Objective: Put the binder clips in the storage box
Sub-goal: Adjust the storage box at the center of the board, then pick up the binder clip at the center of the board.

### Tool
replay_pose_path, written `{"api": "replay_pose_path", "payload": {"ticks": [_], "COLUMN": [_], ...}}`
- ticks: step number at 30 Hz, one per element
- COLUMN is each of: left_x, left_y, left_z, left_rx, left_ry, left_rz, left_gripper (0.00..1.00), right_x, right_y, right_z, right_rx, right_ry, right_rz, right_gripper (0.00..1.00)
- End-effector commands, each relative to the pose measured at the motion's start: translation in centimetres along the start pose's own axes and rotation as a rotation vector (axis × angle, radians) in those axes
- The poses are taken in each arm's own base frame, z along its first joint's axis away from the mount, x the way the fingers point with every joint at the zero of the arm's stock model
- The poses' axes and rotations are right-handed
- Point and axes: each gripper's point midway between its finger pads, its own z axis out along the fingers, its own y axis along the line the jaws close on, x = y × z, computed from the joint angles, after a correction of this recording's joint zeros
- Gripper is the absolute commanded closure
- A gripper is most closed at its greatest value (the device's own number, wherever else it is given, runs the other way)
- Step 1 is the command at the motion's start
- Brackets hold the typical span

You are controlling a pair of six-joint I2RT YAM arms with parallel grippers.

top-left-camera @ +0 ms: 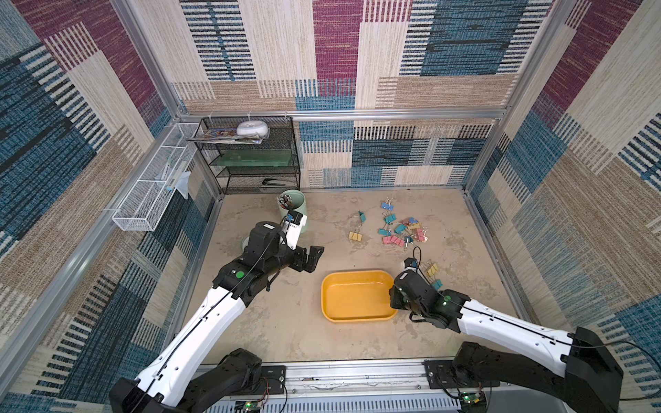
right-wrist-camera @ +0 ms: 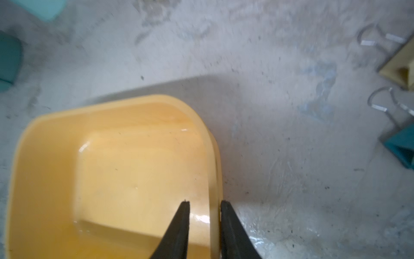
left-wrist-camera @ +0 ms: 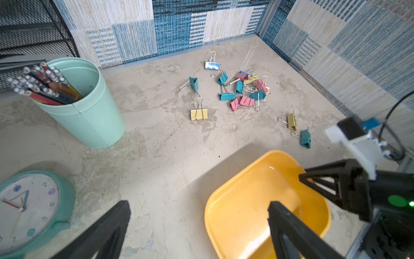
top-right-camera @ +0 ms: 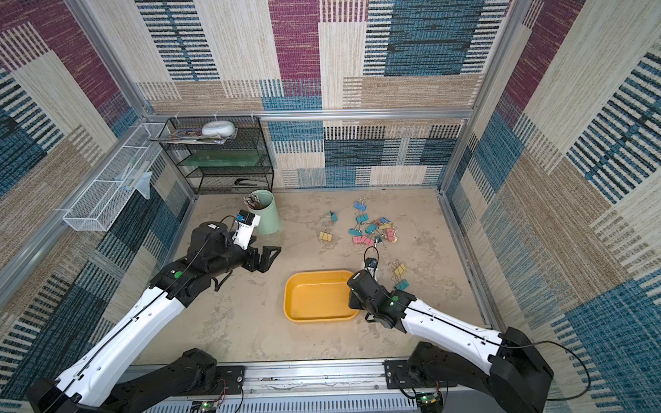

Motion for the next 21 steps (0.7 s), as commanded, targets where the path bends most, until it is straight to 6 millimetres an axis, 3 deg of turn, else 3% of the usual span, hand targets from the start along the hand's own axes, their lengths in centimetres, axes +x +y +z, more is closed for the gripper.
{"api": "replay_pose_path", "payload": {"ticks": [1,4,6,8,12,17,21], "left_x": [-1.2,-1.3,-1.2,-0.9,-0.2,-0.2,-0.2], "left_y": [-1.4,-1.7,-1.9,-1.8,-1.8,-1.8,-1.7], "left_z": [-0.5,-0.8,-0.9,-0.8,-0.6,-0.7,-0.7], "left_rx": [0.08,0.094,0.102,0.099,0.109,0.122,0.123], "left_ry": [-0.07,-0.08,-0.076,-0.064,-0.038,-0.024,-0.027], "left_rz": [-0.02,-0.019,0.004,0.009,0.007,-0.012,-0.021], "left_gripper": [0.0,0.0,0.0,0.0,0.0,0.0,0.0], "right_x": [-6.3,-10.6,-12.7,-13.6,-15.2,-16.2,-17.0], "right_y": [2.6,6.3,6.8,7.1,9.6,8.7,7.9], "right_z": [-2.0,-0.7,2.0,4.9,10.6,17.5,20.4], "right_rx": [-0.032,-0.138,-0.155,-0.157,-0.247,-0.24,-0.22], "right_ry": [-0.209,-0.225,-0.133,-0.046,0.0,0.098,0.093], "right_rz": [-0.118,-0.237,-0.249,-0.262,-0.387,-0.426,-0.456], "right_gripper": [0.62,0.6,0.63,0.63,0.62,0.64,0.62]}}
